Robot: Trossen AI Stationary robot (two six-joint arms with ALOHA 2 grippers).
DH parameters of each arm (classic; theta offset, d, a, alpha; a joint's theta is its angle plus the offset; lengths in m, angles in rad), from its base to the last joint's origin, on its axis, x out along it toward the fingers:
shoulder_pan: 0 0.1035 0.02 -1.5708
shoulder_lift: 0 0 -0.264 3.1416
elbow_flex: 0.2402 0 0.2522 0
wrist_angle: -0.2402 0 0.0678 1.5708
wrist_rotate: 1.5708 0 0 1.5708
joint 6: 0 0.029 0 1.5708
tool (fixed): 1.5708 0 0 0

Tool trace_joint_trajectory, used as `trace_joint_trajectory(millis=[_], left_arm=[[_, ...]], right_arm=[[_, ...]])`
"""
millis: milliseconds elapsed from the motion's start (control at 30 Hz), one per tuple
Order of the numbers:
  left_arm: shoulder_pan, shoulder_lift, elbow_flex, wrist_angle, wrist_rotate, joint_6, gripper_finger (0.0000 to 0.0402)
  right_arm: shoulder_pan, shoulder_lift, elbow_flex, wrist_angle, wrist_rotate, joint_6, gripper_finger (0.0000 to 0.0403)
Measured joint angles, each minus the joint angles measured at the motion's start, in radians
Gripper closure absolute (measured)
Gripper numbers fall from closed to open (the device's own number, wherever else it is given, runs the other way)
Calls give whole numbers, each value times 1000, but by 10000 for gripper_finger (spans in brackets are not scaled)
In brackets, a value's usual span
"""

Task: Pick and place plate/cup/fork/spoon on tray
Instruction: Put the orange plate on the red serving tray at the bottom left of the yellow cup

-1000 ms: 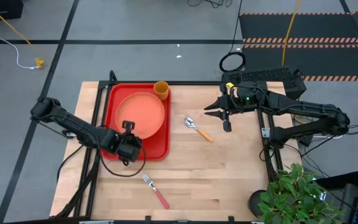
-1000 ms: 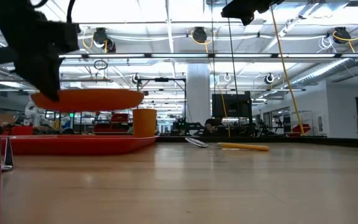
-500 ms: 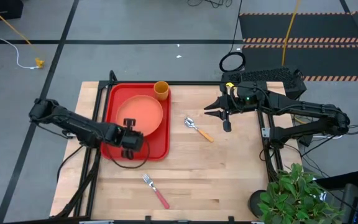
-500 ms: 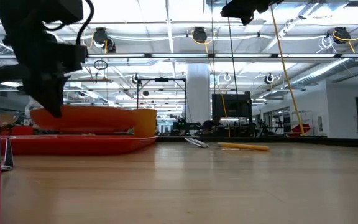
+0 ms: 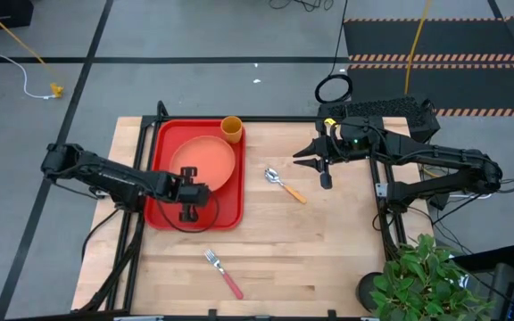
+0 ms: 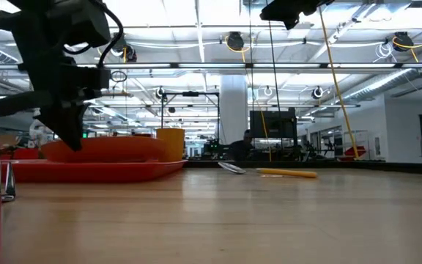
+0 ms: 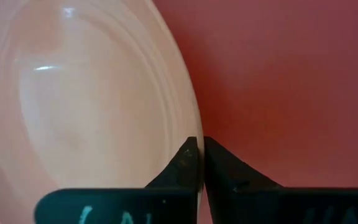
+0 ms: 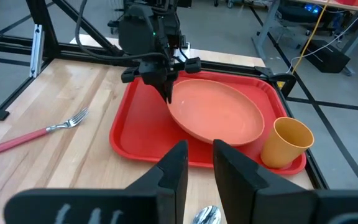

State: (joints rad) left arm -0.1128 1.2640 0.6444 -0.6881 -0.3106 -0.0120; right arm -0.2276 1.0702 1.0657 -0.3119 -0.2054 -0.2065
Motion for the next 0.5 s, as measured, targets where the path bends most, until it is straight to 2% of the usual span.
trace_joint_trajectory(millis=[233, 500], left_arm=[[23, 0, -1, 4, -14, -11, 360], [47, 0, -1, 41, -55, -16, 374]], right_arm=[[0, 0, 0, 0, 0, -6, 337], [0, 0, 0, 0, 0, -7, 337]])
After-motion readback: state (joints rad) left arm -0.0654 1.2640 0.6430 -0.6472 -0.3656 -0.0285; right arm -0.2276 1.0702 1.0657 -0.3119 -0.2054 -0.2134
